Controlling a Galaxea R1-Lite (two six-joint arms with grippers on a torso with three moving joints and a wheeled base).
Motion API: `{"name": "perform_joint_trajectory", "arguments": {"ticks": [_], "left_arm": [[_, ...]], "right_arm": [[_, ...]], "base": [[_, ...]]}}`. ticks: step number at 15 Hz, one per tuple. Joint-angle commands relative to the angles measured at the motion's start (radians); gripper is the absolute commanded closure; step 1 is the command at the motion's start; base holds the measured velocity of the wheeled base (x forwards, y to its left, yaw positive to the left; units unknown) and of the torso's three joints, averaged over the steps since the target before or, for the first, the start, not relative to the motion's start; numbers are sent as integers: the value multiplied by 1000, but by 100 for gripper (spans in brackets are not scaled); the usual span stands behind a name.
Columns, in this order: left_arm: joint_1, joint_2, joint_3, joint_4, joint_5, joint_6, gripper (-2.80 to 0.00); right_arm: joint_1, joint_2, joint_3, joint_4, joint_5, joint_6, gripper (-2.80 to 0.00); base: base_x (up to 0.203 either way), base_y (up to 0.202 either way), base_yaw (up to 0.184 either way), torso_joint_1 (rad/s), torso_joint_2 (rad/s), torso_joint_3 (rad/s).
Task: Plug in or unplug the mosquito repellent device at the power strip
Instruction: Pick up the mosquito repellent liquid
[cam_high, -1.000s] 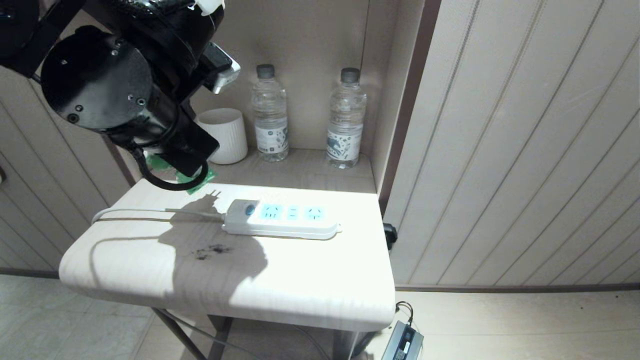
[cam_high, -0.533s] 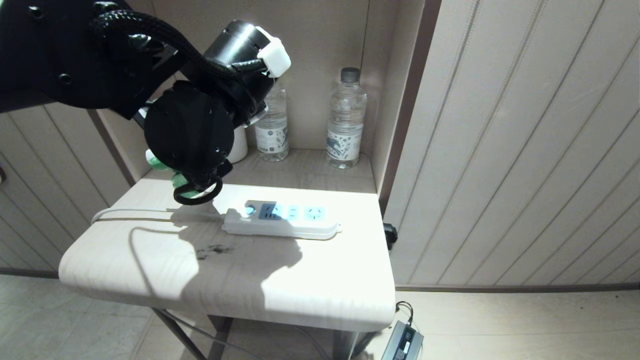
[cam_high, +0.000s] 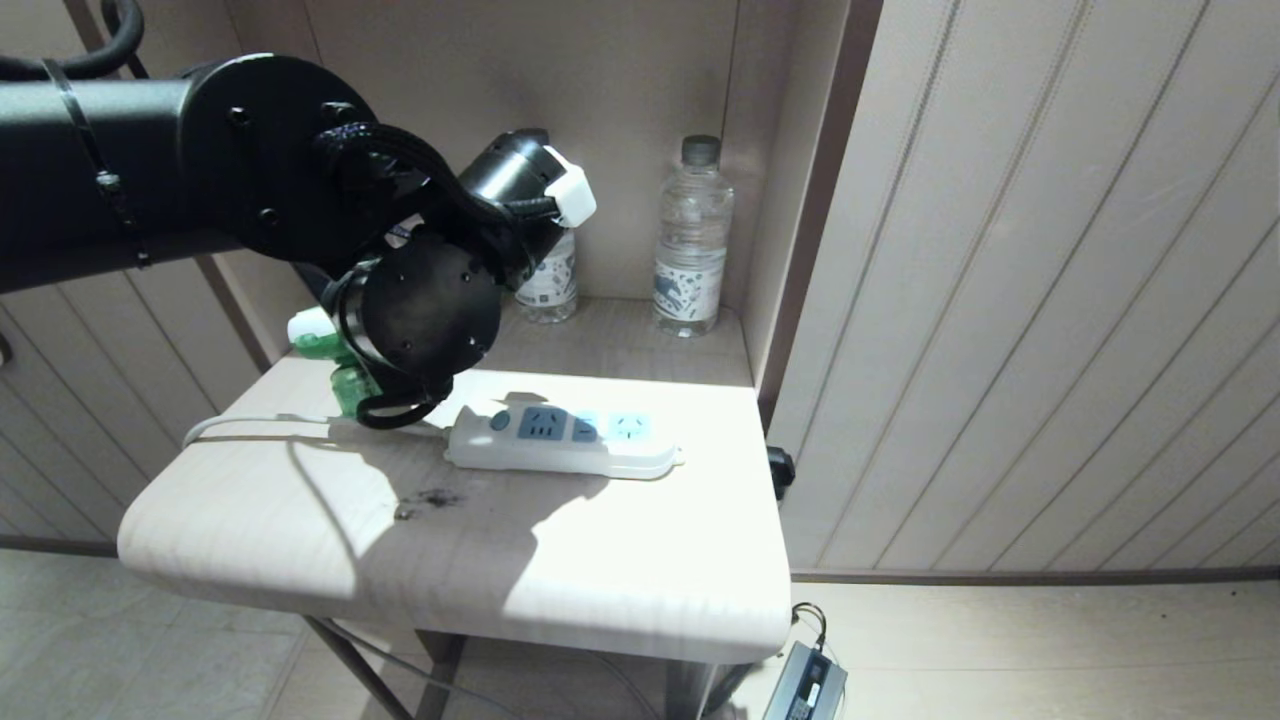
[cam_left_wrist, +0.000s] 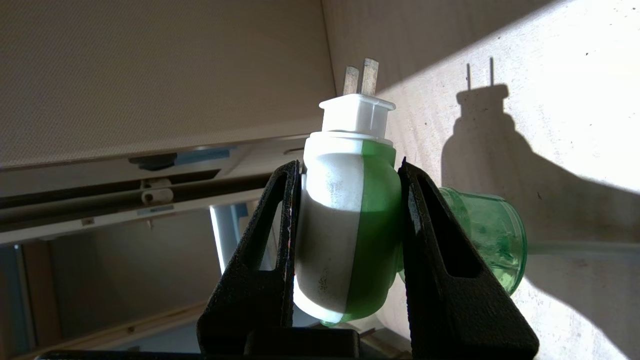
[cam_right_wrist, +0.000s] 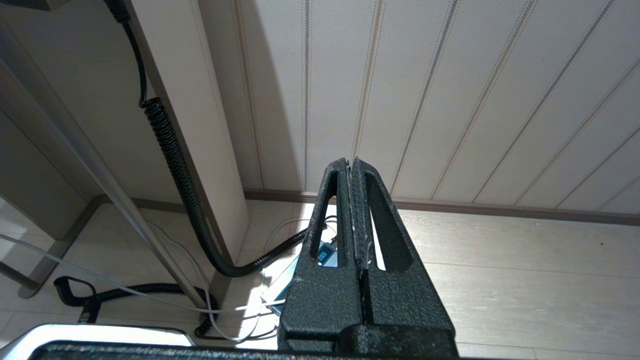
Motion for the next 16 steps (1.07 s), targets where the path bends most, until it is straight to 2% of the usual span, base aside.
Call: {"name": "perform_joint_trajectory", "arguments": {"ticks": [1,3,5,13,16], "left_arm": [[11,27,0,4,9,1,0],[13,29,0,3,10,0,0],[38,64,0,-40,44,0,0],[61,88,9,-58,120,2,0],[61,95,36,-66,167,9,0]], "right_arm": [[0,1,0,0,0,-1,0],[0,1,0,0,0,-1,0],[0,1,0,1,0,-1,0],[1,1,0,1,0,0,0],[1,1,0,0,0,0,0]], "base": [[0,0,0,0,0,0],[0,0,0,0,0,0],[0,0,0,0,0,0],[0,0,0,0,0,0],[0,0,0,0,0,0]]}}
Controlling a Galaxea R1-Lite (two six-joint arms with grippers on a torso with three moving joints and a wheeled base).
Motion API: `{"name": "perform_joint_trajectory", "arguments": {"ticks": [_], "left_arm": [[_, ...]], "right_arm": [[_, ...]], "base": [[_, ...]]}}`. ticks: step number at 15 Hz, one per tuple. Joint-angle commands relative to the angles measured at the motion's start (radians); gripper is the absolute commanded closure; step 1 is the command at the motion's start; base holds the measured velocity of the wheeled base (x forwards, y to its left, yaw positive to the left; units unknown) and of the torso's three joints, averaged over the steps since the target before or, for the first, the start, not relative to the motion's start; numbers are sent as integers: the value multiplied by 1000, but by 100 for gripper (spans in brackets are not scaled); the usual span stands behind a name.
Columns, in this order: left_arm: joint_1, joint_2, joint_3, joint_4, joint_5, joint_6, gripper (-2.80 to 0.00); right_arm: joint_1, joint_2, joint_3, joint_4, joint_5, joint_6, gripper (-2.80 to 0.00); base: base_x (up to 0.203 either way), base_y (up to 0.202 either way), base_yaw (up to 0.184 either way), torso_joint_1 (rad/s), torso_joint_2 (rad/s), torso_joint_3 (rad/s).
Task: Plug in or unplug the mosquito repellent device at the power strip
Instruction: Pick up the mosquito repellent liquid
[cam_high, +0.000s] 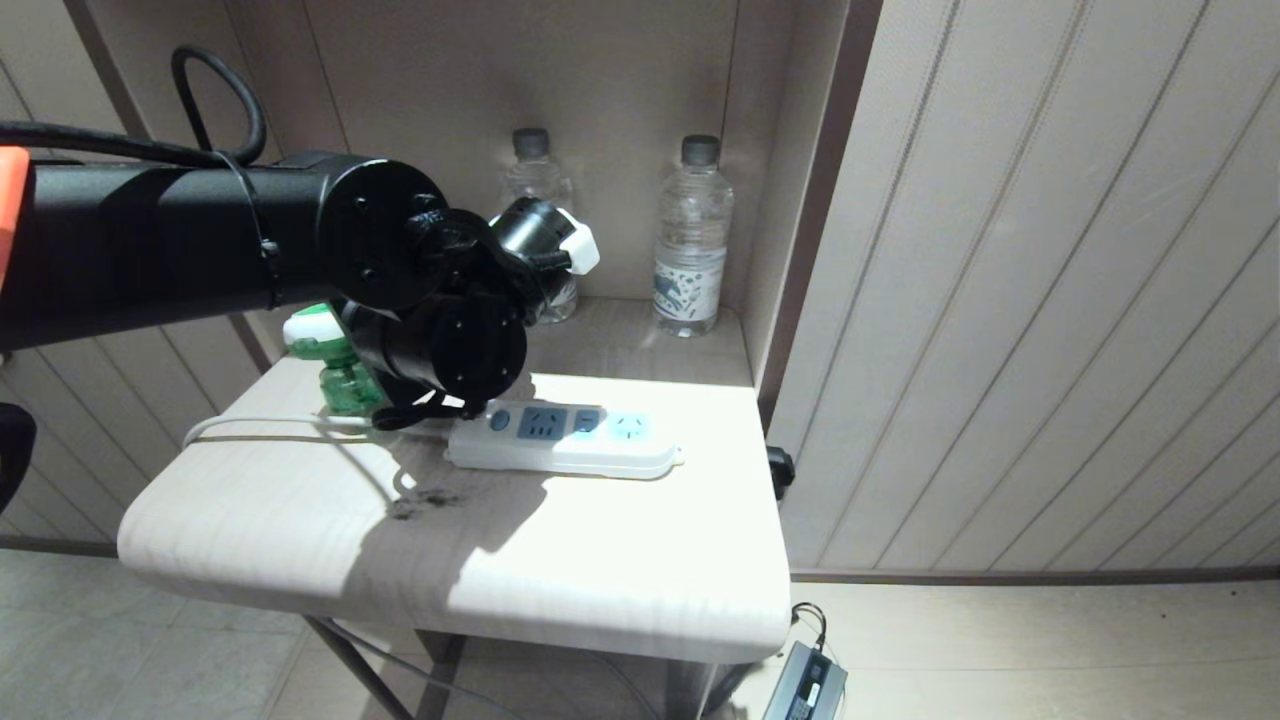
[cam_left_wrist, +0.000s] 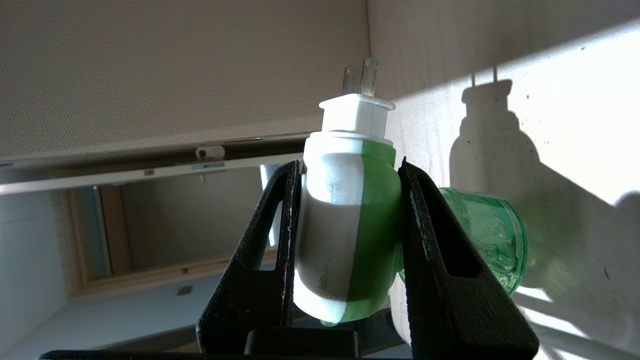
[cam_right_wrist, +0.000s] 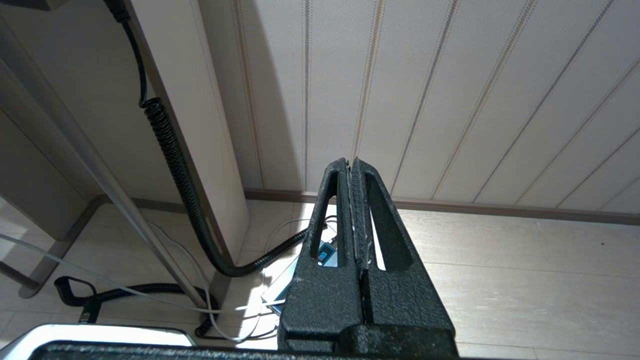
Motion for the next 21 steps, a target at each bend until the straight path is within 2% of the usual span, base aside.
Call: {"name": "perform_joint_trajectory", "arguments": {"ticks": [1,6,11,12,21], "left_arm": [[0,13,8,-2,14,0,0],[16,62,8,-118,22,-1,0],[17,53,12,-112,23,-2,0],[17,53,13,-112,23,-2,-280],[5,56,7,-123,22,-6,-280]], "right_arm": [[1,1,0,0,0,0,0],[0,1,0,0,0,0,0],[0,1,0,1,0,0,0],[0,1,0,0,0,0,0],[0,1,0,0,0,0,0]], "base": [[0,0,0,0,0,0],[0,0,0,0,0,0],[0,0,0,0,0,0],[0,0,0,0,0,0],[0,0,0,0,0,0]]}}
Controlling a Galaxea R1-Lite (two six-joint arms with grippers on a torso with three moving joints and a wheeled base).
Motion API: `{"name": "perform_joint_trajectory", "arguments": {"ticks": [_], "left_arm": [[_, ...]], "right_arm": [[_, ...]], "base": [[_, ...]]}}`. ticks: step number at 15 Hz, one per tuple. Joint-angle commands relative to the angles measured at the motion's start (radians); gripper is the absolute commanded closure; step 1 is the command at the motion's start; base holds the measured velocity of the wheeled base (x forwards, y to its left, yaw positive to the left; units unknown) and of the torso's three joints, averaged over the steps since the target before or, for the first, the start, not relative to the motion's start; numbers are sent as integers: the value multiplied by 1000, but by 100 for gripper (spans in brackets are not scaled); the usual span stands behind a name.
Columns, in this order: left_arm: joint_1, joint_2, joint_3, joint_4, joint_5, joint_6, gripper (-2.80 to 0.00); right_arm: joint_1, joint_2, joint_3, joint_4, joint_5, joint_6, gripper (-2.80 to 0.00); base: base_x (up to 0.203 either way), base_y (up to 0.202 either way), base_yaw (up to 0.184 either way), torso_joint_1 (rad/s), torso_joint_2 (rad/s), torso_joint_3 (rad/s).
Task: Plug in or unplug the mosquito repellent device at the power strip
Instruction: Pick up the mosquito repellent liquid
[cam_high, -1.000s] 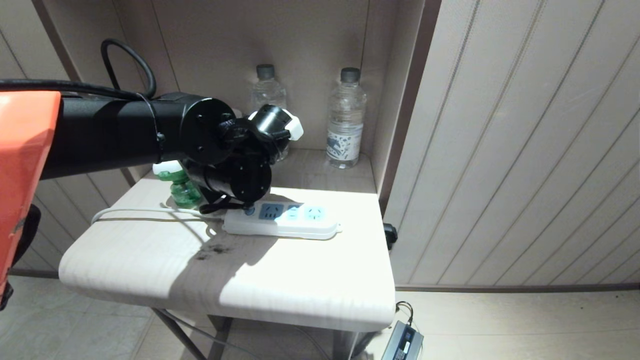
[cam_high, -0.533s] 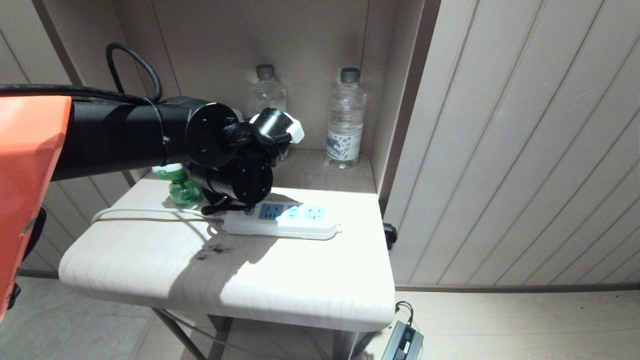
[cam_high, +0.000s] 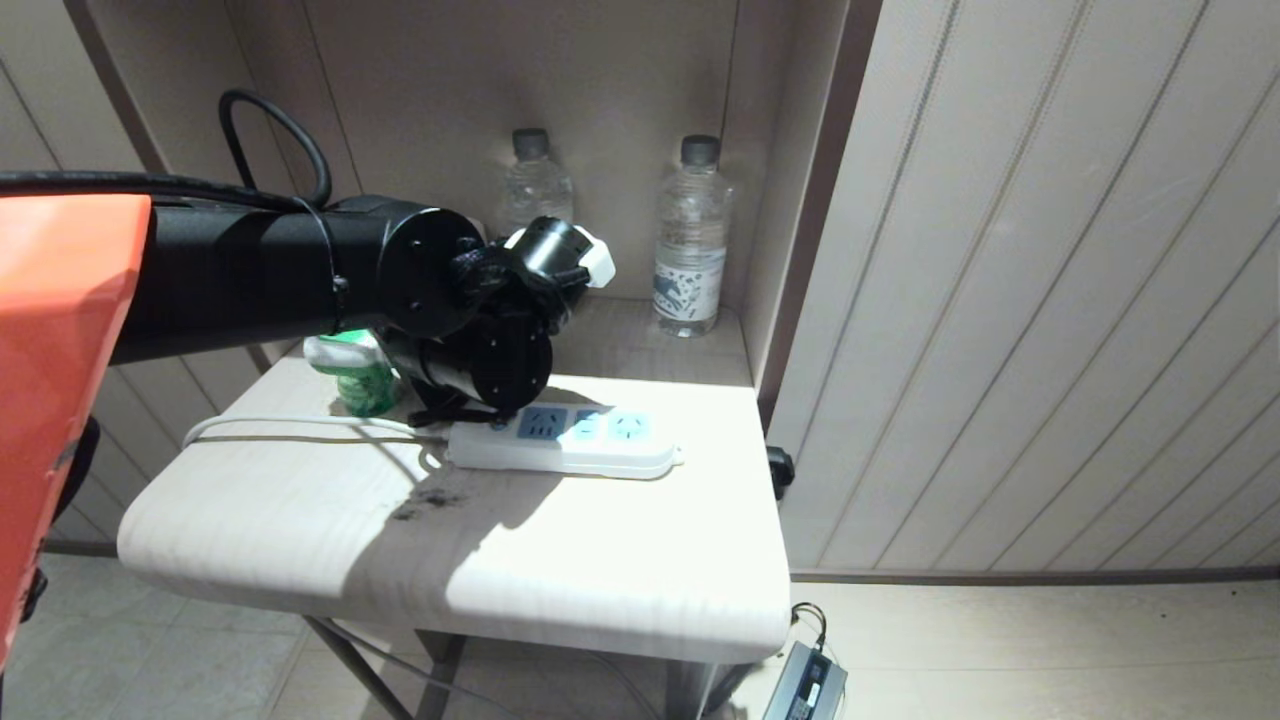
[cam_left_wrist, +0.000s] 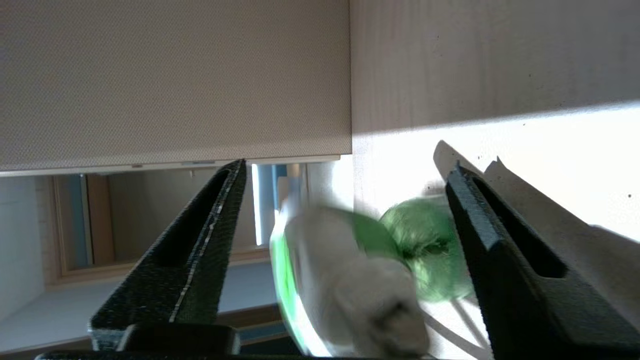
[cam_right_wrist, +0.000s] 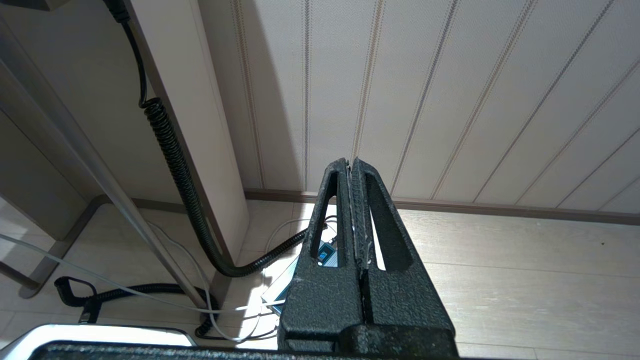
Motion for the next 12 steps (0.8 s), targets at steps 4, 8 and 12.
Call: {"name": "perform_joint_trajectory", "arguments": {"ticks": [4,8,12], "left_arm": [[-23,-14,-30,-50,-5,-4,-280],[-53,-61,-38,-106,-23,-5,-280],[-92,-128,-39,-221,-29,-3,-280]], "right_arm": [[1,1,0,1,0,0,0],[0,1,0,-1,0,0,0],[0,1,0,1,0,0,0]], "base": [[0,0,0,0,0,0],[0,0,0,0,0,0],[0,0,0,0,0,0]]}}
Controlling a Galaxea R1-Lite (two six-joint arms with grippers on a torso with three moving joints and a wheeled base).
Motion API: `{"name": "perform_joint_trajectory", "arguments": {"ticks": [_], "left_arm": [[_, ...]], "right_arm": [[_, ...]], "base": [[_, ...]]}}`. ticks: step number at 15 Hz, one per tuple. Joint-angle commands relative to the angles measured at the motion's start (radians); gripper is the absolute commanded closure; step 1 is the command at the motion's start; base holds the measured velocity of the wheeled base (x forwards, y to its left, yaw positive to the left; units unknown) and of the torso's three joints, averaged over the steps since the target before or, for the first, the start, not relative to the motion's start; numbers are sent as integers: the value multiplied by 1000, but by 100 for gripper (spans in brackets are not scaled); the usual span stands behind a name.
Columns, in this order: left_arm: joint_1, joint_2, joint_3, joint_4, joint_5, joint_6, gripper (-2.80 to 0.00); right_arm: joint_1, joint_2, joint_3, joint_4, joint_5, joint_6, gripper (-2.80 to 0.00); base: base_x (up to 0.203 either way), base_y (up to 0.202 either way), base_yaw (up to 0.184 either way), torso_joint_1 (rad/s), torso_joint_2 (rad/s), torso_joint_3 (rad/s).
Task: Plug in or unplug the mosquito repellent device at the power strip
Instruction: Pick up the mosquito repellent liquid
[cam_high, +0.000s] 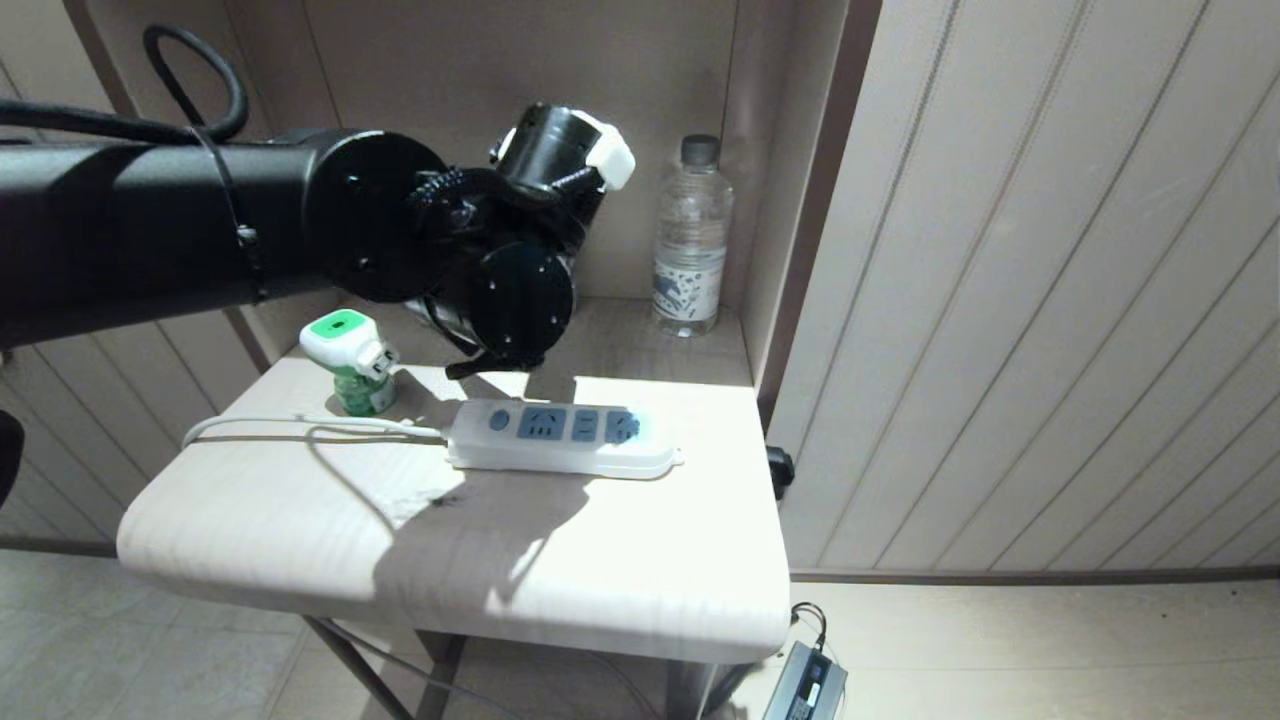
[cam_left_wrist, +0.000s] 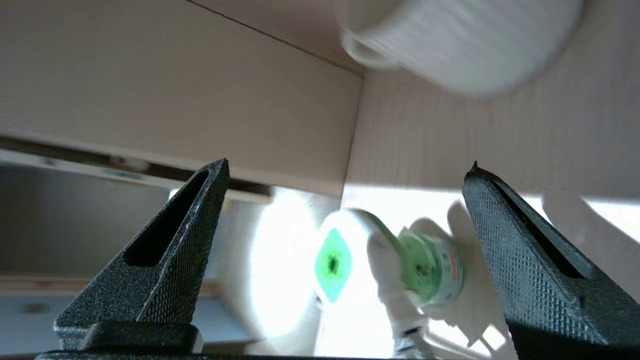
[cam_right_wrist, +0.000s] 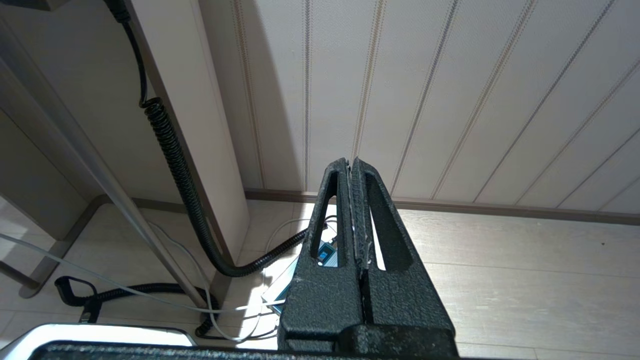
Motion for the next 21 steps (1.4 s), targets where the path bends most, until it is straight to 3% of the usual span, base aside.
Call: {"name": "perform_joint_trajectory", "arguments": {"ticks": [1,5,6,10,12,14,15,16,19,21], "left_arm": [[-25,-65,0,-65,6,2,-280],[-62,-128,2,-150,2,2,-280],[-78,-167,12,-158,0,1,0],[-110,-493,156,-171,-8,-2,0],[-48,-651,299,-146,-82,-3,0],[74,-747,394,-88,-283,-29,0],[137,-759,402,-42,-406,-78,0],[162,-766,372,35,-541,-144,0],[223,-748,129,372,-938,-366,0],[257,-693,47,560,-1154,-494,0]], "right_arm": [[1,1,0,1,0,0,0],[0,1,0,1,0,0,0],[0,1,0,1,0,0,0],[1,1,0,1,0,0,0],[1,1,0,1,0,0,0],[0,1,0,1,0,0,0],[0,1,0,1,0,0,0],[0,1,0,1,0,0,0],[0,1,0,1,0,0,0],[1,1,0,1,0,0,0]], "base": [[0,0,0,0,0,0],[0,0,0,0,0,0],[0,0,0,0,0,0],[0,0,0,0,0,0],[0,0,0,0,0,0],[0,0,0,0,0,0],[0,0,0,0,0,0],[0,0,0,0,0,0],[0,0,0,0,0,0],[0,0,0,0,0,0]]}}
